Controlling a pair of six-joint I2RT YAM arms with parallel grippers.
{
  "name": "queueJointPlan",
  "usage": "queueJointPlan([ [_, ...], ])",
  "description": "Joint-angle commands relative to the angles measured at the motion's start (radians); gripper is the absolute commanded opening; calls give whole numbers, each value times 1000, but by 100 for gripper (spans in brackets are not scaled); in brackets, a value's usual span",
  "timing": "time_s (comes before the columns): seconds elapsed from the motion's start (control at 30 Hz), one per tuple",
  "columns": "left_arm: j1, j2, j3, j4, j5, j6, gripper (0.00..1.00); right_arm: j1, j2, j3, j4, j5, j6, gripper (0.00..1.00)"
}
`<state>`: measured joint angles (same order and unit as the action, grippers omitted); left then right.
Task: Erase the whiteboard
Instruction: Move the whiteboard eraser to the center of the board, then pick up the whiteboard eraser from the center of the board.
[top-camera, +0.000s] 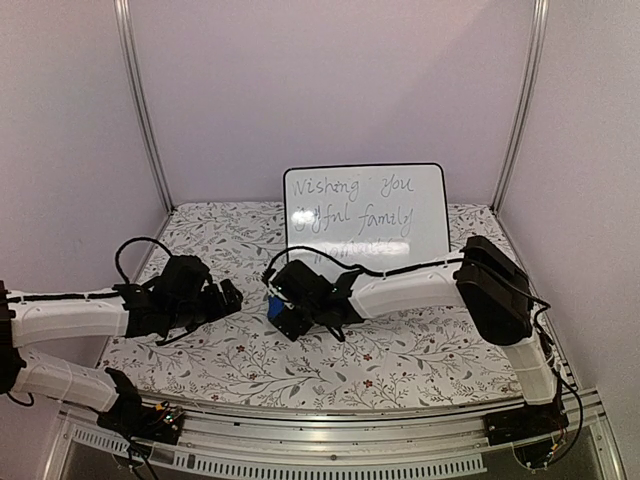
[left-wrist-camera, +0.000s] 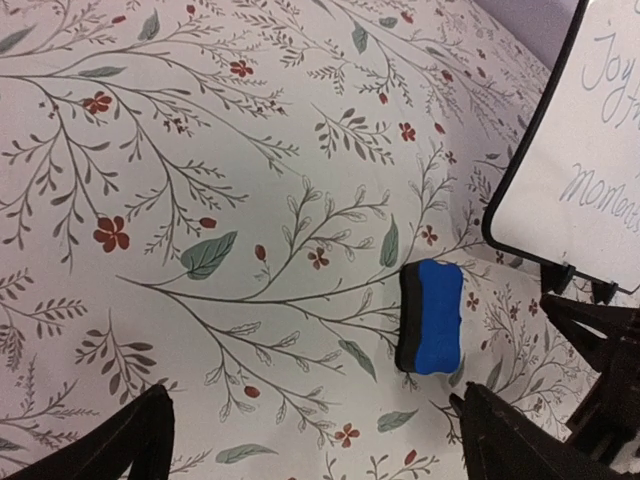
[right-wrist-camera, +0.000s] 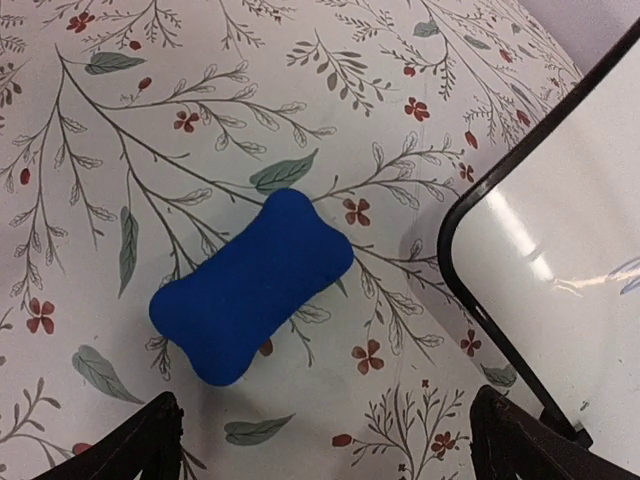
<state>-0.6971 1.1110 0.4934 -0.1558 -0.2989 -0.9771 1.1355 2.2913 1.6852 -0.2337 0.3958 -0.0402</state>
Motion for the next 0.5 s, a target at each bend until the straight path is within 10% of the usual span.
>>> queueJointPlan([
  [0.0, -18, 170, 114, 20, 23, 37, 100, -46, -194, -152, -43, 40, 108, 99],
  [0.47, -167, 752, 644, -162, -90, 119, 94, -217, -672, -568, -89, 229, 304, 99],
])
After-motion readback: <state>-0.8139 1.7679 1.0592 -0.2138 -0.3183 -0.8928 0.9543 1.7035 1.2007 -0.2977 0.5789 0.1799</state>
